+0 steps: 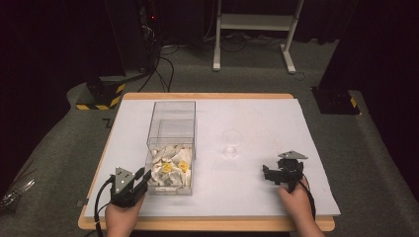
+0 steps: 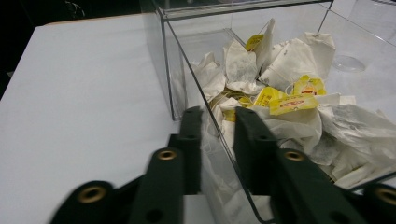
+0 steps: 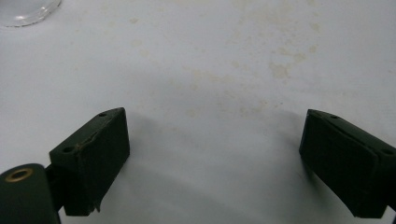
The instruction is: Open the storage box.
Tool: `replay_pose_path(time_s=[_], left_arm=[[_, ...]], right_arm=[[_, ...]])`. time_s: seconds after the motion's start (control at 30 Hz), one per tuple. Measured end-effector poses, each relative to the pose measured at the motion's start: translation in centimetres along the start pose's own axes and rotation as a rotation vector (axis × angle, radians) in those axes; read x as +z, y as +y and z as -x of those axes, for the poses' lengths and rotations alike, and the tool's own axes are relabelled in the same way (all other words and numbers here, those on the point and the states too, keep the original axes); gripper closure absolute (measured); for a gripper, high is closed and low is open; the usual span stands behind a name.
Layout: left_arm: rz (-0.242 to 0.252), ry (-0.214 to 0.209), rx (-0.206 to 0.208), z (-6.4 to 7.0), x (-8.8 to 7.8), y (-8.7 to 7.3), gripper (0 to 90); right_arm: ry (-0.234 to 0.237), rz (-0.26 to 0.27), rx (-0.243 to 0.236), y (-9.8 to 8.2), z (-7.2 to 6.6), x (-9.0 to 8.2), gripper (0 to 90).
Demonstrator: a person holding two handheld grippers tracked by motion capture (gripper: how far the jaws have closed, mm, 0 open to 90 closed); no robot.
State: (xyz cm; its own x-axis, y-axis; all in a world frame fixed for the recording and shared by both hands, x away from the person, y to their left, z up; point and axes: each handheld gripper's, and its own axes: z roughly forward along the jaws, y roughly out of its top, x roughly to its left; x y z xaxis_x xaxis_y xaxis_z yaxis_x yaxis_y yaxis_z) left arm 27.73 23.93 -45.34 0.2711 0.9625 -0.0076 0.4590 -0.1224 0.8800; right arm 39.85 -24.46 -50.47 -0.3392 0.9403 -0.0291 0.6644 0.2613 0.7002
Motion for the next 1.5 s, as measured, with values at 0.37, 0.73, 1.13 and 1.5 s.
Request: replay_pose_path(time_s=[0.37, 0.73, 1.13, 1.5], left_arm=[[0.074, -0.075, -0.005, -2.0, -0.7, 0.8, 48.3], [0.009, 0.013, 0.004, -7.0, 1.5, -0.1, 47.0], [-0.108, 0.056, 0.041, -8.6, 4.5, -2.4, 43.0], [-0.187, 0.01, 0.006, -10.0, 5.4, -2.8, 39.6]], right_arm=[[0.0, -0.001, 0.0, 0.0, 0.0, 0.0, 8.5], [0.001, -0.002, 0.0, 0.0, 0.0, 0.0, 8.8], [0.022, -0.013, -0.017, 0.4, 0.2, 0.0, 12.1], [0.074, 0.053, -0.056, 2.6, -2.5, -1.2, 13.4]])
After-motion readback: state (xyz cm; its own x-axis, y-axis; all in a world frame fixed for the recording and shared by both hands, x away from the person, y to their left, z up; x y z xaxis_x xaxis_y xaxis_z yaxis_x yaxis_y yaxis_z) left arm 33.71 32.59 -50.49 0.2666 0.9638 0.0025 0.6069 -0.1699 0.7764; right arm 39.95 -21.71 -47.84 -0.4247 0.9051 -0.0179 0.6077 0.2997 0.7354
